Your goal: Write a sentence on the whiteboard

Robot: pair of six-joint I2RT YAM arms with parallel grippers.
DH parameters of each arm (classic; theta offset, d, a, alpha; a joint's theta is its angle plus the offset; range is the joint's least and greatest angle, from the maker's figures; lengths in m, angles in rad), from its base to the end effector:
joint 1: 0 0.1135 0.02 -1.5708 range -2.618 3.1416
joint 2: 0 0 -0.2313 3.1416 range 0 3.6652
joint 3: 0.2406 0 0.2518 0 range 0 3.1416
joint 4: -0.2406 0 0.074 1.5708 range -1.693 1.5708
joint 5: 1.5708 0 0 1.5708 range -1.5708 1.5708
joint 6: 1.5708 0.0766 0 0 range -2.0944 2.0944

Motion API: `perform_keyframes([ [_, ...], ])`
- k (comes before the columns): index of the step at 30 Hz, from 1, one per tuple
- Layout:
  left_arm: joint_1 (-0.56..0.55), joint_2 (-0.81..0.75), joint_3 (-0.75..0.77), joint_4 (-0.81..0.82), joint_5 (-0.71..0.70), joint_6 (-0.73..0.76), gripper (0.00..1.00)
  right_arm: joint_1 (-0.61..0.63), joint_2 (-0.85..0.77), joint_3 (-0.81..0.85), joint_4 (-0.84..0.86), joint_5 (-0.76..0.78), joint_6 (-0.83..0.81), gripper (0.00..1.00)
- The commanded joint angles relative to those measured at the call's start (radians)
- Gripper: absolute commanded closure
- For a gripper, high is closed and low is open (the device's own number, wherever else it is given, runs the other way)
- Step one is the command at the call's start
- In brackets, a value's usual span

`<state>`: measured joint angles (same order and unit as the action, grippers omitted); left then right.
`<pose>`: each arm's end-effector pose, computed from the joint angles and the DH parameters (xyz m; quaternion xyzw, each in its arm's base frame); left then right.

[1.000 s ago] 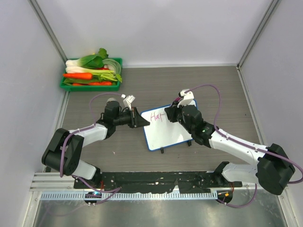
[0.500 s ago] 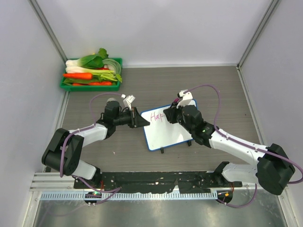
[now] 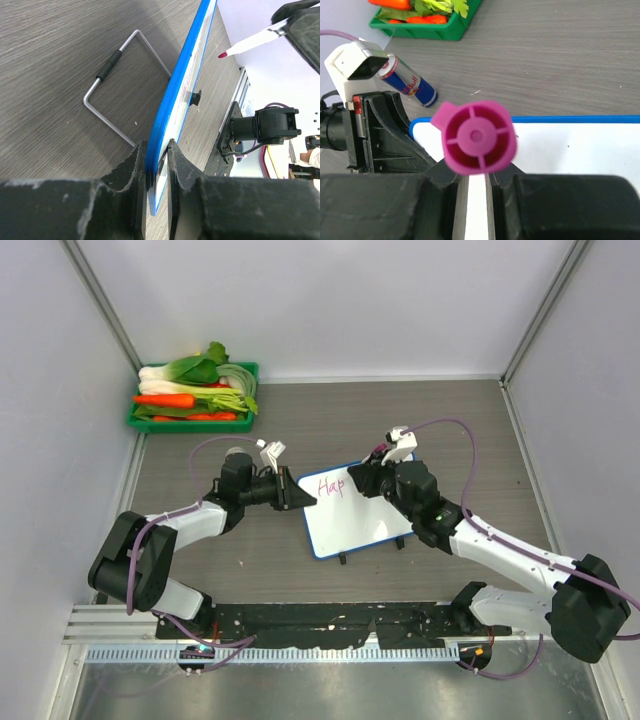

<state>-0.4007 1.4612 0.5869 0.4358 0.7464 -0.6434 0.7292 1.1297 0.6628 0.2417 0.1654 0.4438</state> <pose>0.2702 -0.1710 0.1390 0.0990 0.8038 -0.5158 0.2795 0.2414 0.1987 0.2328 -0.0599 0.7788 0.2899 0.5530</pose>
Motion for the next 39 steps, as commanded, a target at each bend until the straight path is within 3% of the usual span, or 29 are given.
perform_keyframes([
  [1,0.000,0.010,0.004,-0.080,-0.102,0.114,1.00,-0.007,-0.027,0.009,0.061,0.042,-0.007,0.99],
  [23,0.000,0.010,0.004,-0.080,-0.097,0.114,1.00,-0.013,0.041,-0.029,0.047,0.097,-0.010,0.99],
  [39,0.000,0.011,0.004,-0.081,-0.099,0.114,1.00,-0.013,-0.025,-0.084,-0.021,0.049,-0.014,0.99],
])
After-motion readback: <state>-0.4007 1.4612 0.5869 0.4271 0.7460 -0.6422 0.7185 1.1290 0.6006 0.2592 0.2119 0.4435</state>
